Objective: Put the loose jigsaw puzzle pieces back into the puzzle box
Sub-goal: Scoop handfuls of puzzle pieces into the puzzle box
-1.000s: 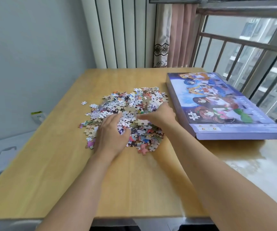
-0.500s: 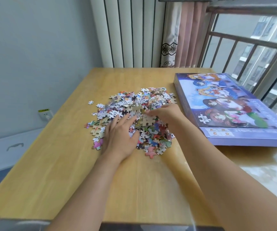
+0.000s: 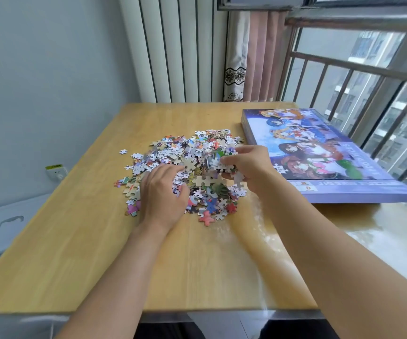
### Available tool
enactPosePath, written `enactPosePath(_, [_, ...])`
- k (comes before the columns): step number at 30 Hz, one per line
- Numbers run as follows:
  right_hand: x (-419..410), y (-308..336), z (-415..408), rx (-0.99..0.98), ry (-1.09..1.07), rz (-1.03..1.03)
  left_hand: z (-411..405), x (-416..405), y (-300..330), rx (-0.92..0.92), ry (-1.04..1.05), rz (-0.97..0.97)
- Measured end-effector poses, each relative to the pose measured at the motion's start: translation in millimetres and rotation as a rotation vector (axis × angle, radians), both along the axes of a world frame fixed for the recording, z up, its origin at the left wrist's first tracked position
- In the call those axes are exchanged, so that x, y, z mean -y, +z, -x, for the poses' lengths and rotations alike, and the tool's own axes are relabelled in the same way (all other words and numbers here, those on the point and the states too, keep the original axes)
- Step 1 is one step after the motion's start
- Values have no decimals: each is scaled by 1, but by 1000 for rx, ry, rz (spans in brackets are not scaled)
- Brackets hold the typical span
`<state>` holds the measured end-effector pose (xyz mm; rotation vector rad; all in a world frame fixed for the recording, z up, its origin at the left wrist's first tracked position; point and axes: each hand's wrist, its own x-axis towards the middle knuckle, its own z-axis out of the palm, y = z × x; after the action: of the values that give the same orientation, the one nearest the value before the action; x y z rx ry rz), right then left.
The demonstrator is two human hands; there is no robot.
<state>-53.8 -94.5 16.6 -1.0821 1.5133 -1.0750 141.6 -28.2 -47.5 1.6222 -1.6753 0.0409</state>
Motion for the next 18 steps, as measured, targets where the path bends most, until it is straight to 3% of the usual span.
enactPosePath(6, [-11,-1,5,220,10,-183,10,-10,4,-30,-68,109])
enactPosePath(13, [-31,-1,-2,496,58,-258,13,-12,-2,22,-241,15])
enactPosePath(18, [-50,10,2,876,-17,-333,15,-14,-2,4,-286,44])
